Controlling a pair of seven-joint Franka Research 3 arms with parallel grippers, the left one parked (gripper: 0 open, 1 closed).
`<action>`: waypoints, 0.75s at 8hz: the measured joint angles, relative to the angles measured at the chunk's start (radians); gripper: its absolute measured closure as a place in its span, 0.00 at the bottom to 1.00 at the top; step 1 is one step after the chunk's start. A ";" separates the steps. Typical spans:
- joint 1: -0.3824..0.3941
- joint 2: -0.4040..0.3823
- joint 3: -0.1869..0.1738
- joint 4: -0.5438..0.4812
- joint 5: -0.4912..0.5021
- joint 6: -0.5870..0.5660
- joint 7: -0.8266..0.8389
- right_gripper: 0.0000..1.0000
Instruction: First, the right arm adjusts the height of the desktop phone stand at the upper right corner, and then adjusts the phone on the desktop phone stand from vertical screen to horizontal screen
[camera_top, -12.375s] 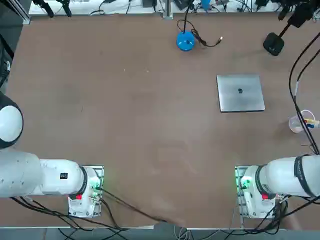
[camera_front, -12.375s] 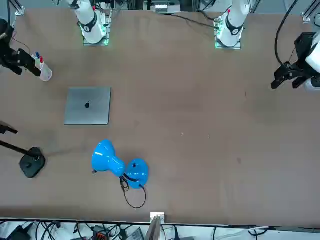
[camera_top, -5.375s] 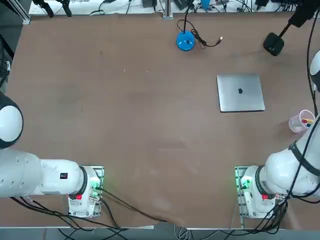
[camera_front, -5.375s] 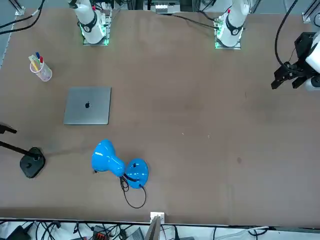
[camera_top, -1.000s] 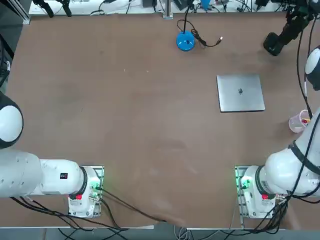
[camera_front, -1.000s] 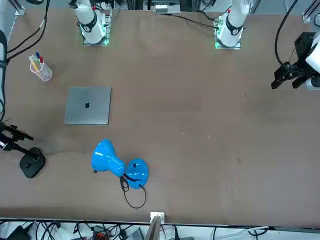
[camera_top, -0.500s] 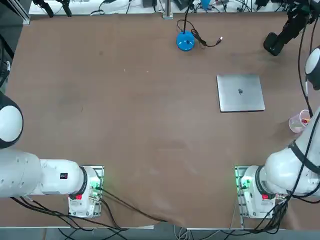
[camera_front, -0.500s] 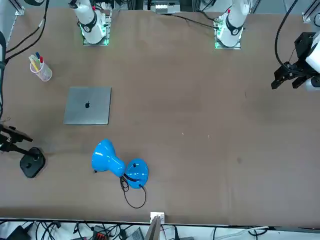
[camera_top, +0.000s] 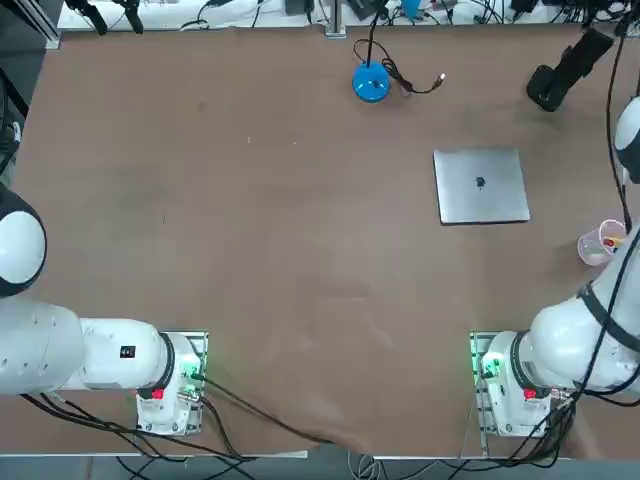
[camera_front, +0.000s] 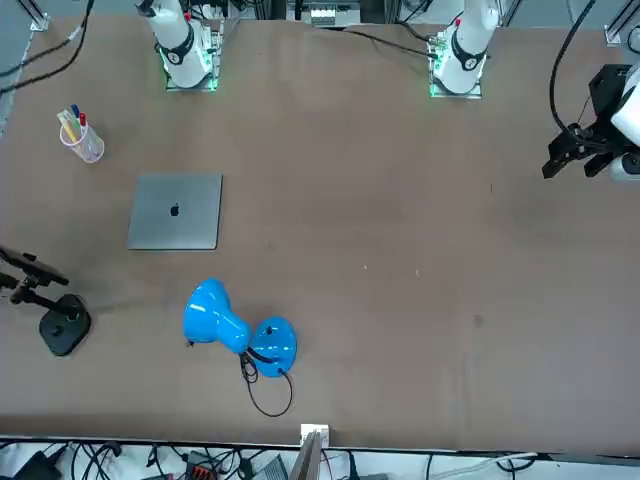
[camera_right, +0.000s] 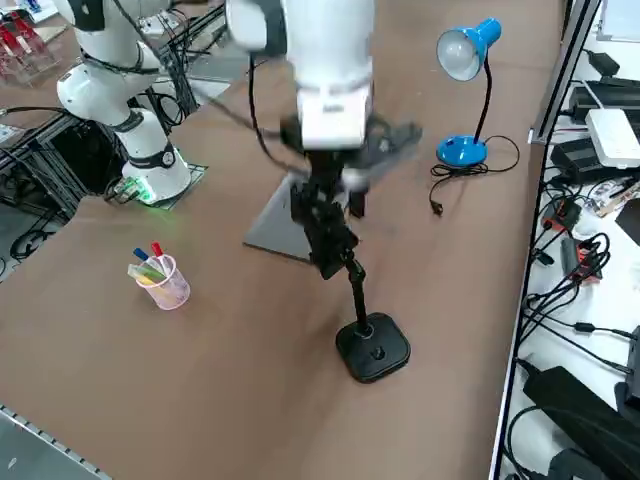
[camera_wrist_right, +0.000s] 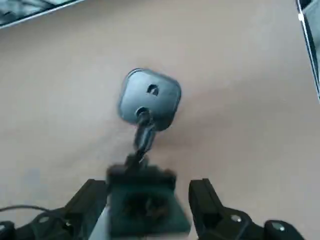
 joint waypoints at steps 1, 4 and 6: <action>0.029 -0.011 0.001 0.028 -0.019 -0.049 -0.035 0.00; 0.140 -0.012 0.007 0.037 -0.137 -0.073 -0.055 0.00; 0.200 -0.001 0.008 0.030 -0.169 -0.091 -0.132 0.00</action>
